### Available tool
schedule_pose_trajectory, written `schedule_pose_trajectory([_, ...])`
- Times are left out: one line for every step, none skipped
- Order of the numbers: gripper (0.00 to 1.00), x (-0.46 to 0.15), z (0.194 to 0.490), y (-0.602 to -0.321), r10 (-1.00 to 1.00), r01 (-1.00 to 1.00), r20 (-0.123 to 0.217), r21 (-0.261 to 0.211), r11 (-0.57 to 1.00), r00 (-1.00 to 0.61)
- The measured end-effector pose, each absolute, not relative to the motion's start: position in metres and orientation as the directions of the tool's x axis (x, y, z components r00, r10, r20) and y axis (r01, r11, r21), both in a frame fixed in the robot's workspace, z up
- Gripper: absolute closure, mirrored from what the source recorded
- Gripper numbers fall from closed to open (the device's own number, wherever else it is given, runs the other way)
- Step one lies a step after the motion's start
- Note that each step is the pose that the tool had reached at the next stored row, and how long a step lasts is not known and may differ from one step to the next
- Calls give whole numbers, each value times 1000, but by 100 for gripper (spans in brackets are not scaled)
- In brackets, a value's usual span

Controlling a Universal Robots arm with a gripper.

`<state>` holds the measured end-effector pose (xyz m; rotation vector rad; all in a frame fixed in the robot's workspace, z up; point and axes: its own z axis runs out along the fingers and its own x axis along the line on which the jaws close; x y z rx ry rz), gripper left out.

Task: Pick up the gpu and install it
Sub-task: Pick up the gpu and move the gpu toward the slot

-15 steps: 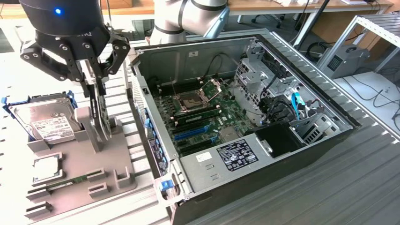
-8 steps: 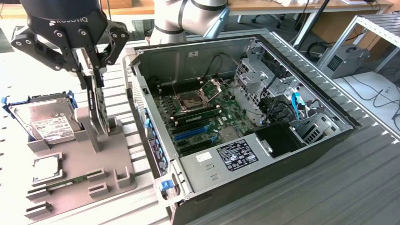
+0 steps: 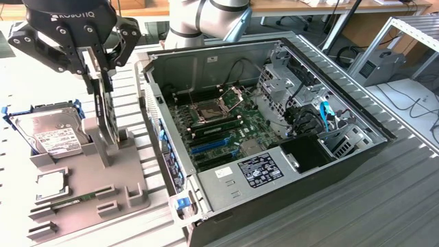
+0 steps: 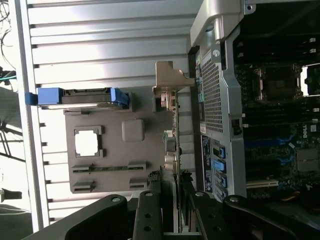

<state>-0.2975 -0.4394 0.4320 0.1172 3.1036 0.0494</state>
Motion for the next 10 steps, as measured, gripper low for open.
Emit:
schedule_pose_trajectory([73, -297, 433, -439, 76, 75, -34, 33, 997, -997])
schedule_pose_trajectory([73, -297, 434, -439, 76, 75, -34, 33, 997, -997])
schedule_pose_trajectory([73, -297, 434, -439, 76, 75, -34, 33, 997, -997])
schedule_pose_trajectory([73, -297, 435, -439, 76, 75, -34, 33, 997, -997])
schedule_pose_trajectory([73, -297, 436, -439, 76, 75, -34, 33, 997, -997])
schedule_pose_trajectory([73, -297, 436, -439, 76, 75, -34, 33, 997, -997])
schedule_pose_trajectory([73, -297, 437, -439, 76, 75, -34, 33, 997, -997])
schedule_pose_trajectory([73, -297, 438, -439, 76, 75, -34, 33, 997, -997])
schedule_pose_trajectory([73, -297, 439, -439, 76, 75, -34, 33, 997, -997])
schedule_pose_trajectory([73, -297, 440, -439, 76, 75, -34, 33, 997, -997])
